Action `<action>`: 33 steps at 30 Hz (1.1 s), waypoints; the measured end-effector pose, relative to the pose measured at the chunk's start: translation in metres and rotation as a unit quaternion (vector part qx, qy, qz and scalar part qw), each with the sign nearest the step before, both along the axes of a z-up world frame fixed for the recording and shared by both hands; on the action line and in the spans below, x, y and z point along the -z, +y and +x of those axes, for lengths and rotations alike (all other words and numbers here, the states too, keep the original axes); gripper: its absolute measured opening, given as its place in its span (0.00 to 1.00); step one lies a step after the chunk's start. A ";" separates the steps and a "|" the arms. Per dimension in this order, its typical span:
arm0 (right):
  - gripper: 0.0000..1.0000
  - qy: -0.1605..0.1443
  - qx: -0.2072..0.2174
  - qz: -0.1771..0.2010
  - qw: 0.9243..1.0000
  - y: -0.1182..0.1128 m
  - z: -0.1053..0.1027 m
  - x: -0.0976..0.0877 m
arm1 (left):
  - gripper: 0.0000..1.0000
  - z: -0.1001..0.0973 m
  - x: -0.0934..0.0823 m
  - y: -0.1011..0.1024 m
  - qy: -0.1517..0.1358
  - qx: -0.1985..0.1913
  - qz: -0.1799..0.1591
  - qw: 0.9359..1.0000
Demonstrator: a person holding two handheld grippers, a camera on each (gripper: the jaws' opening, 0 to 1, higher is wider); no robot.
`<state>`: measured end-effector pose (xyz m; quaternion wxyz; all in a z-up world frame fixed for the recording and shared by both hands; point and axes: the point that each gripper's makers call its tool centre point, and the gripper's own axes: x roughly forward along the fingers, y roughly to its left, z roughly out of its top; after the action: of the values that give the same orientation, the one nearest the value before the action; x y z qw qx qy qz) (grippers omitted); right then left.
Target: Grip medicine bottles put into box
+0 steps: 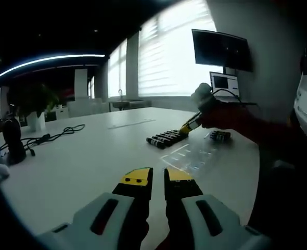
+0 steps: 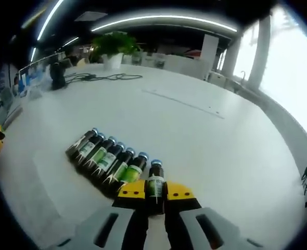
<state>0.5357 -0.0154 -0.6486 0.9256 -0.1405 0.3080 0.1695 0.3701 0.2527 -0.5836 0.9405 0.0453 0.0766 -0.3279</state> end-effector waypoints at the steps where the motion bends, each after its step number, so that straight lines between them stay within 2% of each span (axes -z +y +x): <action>1: 0.07 -0.003 -0.002 -0.002 1.000 0.000 0.000 0.000 | 0.03 0.000 0.000 0.000 0.000 0.000 0.000 1.000; 13: 0.07 -0.016 -0.001 0.007 1.000 -0.002 -0.002 -0.009 | 0.03 -0.001 -0.001 -0.002 -0.002 0.002 0.002 1.000; 21: 0.06 -0.013 -0.002 -0.018 1.000 -0.002 -0.011 -0.009 | 0.03 -0.001 -0.001 -0.002 -0.001 0.002 0.001 1.000; 33: 0.06 -0.032 0.007 0.008 0.999 -0.006 -0.023 -0.022 | 0.03 -0.003 -0.003 -0.004 -0.004 0.004 0.001 1.000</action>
<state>0.5125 -0.0218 -0.6267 0.9372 -0.1361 0.2777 0.1615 0.3673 0.2492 -0.5803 0.9394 0.0477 0.0731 -0.3316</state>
